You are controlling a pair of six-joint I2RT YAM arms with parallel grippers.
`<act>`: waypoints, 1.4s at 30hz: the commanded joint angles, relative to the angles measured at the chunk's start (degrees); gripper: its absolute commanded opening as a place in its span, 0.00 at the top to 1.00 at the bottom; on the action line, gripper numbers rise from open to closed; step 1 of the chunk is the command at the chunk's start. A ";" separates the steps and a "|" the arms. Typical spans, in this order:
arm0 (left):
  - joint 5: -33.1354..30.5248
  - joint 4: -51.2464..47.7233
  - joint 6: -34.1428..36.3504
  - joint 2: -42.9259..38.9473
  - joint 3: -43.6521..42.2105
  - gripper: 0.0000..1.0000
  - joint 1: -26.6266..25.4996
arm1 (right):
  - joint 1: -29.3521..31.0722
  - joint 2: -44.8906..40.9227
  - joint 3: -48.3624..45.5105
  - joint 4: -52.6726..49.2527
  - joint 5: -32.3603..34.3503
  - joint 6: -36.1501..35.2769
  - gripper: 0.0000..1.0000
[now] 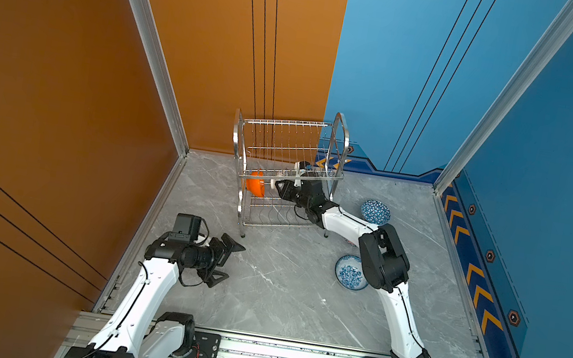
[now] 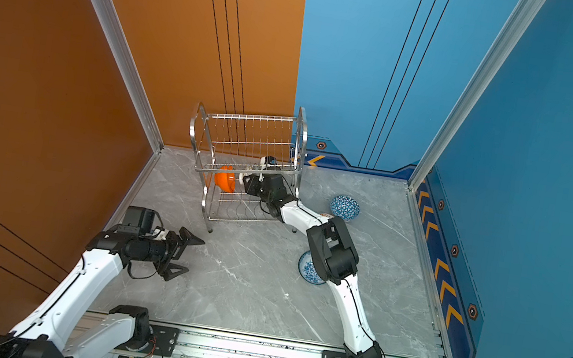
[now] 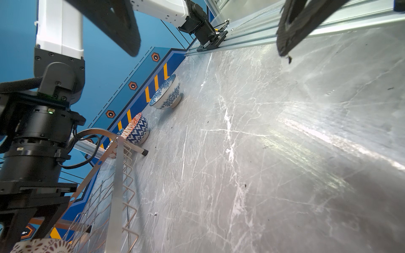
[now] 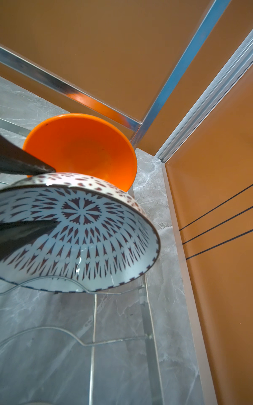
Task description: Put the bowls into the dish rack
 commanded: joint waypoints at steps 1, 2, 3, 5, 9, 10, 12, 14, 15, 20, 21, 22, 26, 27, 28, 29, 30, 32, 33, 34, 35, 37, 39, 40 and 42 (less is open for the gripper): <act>-0.55 -1.68 1.01 -0.15 0.45 0.02 0.19 | -0.74 -2.21 -1.04 -2.90 3.20 0.01 0.62; -0.49 -1.69 0.99 -0.19 0.49 0.02 0.17 | -0.69 -2.31 -1.20 -2.58 3.03 0.24 0.61; -0.53 -1.69 0.97 -0.21 0.51 0.02 0.15 | -0.64 -2.40 -1.18 -2.40 2.98 0.34 0.59; -0.56 -1.65 0.98 -0.21 0.52 0.02 0.15 | -0.58 -2.60 -1.30 -2.13 2.76 0.57 0.56; -0.64 -1.67 0.98 -0.14 0.61 0.02 0.15 | -0.39 -3.29 -1.77 -1.70 2.58 0.60 0.51; -0.64 -1.69 1.02 -0.15 0.70 0.02 0.07 | -0.37 -3.39 -2.03 -1.55 2.54 0.57 0.50; -0.63 -1.63 0.99 -0.24 0.71 0.02 0.05 | -0.36 -3.68 -2.31 -1.00 2.49 0.68 0.45; -0.60 -1.69 1.01 -0.31 0.76 0.02 0.05 | -0.20 -3.93 -2.62 -0.81 2.45 0.67 0.43; -0.57 -1.69 1.03 -0.35 0.63 0.02 0.06 | -0.15 -4.02 -2.63 -0.63 2.50 0.75 0.43; -0.56 -1.69 0.98 -0.54 0.62 0.02 -0.10 | 0.22 -4.68 -3.06 -0.17 2.53 0.63 0.38; -0.56 -1.67 1.02 -0.54 0.61 0.02 -0.11 | 0.33 -4.87 -3.21 -0.14 2.64 0.58 0.36; -0.55 -1.69 0.97 -0.56 0.74 0.02 -0.11 | 0.41 -5.07 -3.39 -0.01 2.72 0.48 0.35; -0.56 -1.70 1.01 -0.60 0.97 0.02 -0.12 | 0.62 -5.77 -4.01 0.24 3.12 0.67 0.32; -0.61 -1.68 0.97 -0.56 0.96 0.02 -0.16 | 0.67 -6.01 -4.27 0.42 3.27 0.89 0.31; -0.64 -1.69 0.97 -0.53 1.05 0.02 -0.20 | 0.82 -6.24 -4.57 0.43 3.50 0.91 0.28; -0.72 -1.67 0.98 -0.43 1.15 0.02 -0.20 | 1.01 -6.42 -4.77 0.51 3.73 0.92 0.25; -0.80 -1.64 0.97 -0.29 1.23 0.02 -0.20 | 1.12 -6.77 -5.14 0.75 3.90 0.93 0.24; -0.91 -1.67 1.03 -0.09 1.60 0.02 -0.20 | 1.22 -7.24 -5.89 0.81 4.00 1.08 0.21; -0.99 -1.63 0.97 -0.08 1.84 0.02 -0.22 | 1.33 -7.46 -6.24 0.91 4.17 1.07 0.19; -0.98 -1.65 0.97 0.06 2.05 0.02 -0.20 | 1.42 -7.78 -6.72 0.96 4.32 1.10 0.17; -0.95 -1.69 0.99 0.05 2.19 0.02 -0.22 | 1.48 -8.12 -7.39 1.34 4.31 1.33 0.16; -1.00 -1.69 0.98 0.03 2.35 0.02 -0.29 | 1.56 -8.79 -8.47 2.19 4.60 1.83 0.12; -0.91 -1.65 0.96 0.13 2.49 0.02 -0.35 | 1.54 -9.36 -9.57 2.70 4.70 2.20 0.10; -0.91 -1.69 0.92 0.08 2.47 0.02 -0.38 | 1.61 -9.66 -10.12 3.09 4.70 2.30 0.10; -0.89 -1.69 1.02 0.16 2.59 0.02 -0.47 | 1.68 -10.33 -11.13 3.41 4.74 2.27 0.09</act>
